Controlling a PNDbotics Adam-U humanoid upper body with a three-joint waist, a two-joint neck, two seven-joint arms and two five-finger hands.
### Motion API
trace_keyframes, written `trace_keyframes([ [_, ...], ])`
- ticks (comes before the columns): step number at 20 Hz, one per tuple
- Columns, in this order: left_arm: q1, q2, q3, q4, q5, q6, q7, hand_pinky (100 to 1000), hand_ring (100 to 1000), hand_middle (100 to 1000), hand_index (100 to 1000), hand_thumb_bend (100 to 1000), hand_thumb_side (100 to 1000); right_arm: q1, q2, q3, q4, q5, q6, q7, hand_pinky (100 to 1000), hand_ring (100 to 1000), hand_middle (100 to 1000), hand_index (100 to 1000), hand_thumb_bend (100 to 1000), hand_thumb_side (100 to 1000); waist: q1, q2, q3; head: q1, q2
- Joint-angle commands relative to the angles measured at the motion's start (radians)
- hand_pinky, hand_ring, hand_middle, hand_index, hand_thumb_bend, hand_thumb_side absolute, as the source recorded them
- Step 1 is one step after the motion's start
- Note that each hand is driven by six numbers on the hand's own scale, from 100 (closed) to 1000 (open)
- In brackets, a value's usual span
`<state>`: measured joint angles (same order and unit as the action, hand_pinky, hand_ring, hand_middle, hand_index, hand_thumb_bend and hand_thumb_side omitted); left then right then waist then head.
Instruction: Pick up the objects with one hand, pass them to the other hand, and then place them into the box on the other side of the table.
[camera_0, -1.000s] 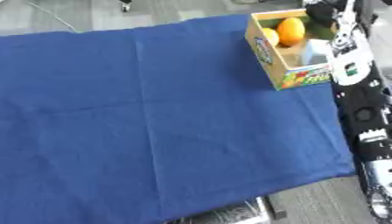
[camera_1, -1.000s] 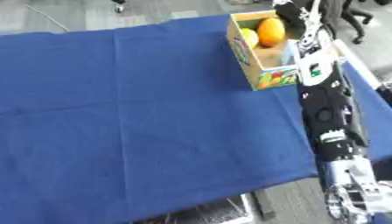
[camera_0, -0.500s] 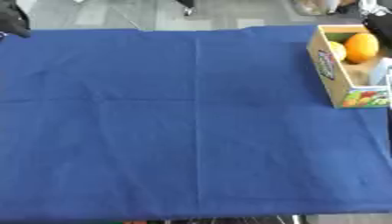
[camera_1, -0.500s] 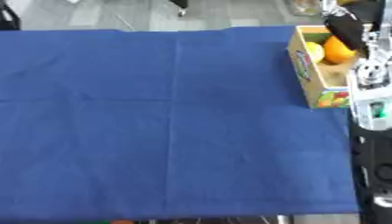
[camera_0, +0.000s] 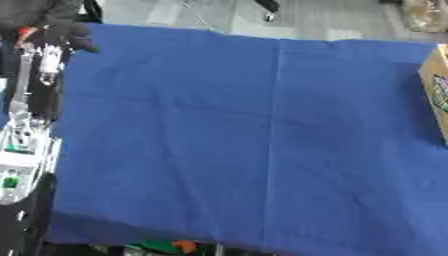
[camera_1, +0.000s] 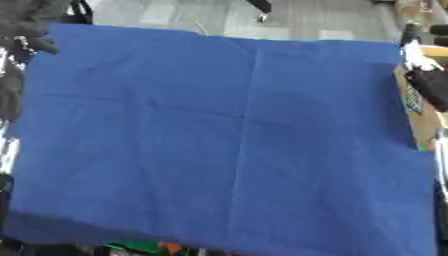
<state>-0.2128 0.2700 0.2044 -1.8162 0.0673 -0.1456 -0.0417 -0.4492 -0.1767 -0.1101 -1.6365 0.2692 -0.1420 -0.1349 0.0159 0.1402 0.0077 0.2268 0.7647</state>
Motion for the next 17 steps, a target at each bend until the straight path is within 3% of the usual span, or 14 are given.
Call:
trace_keyframes([
  [1, 0.003, -0.003, 0.006, -0.023, -0.018, -0.001, -0.016, 818, 564, 628, 622, 413, 781, 0.015, 0.001, 0.003, -0.031, -0.046, 0.0, 0.014, 725, 707, 784, 995, 303, 376, 0.004, -0.017, -0.001, 0.025, 0.005],
  [5, 0.028, -0.022, 0.005, -0.027, -0.038, -0.005, -0.032, 828, 577, 639, 625, 412, 793, 0.062, 0.009, -0.001, -0.041, -0.086, 0.0, 0.025, 722, 700, 777, 996, 299, 378, 0.0, -0.002, -0.006, 0.027, 0.005],
  [17, 0.089, -0.098, 0.001, -0.033, -0.081, 0.009, -0.062, 837, 580, 643, 622, 401, 825, 0.143, 0.001, -0.029, -0.043, -0.12, 0.005, 0.016, 718, 684, 760, 993, 285, 375, -0.015, 0.021, -0.016, -0.041, 0.005],
])
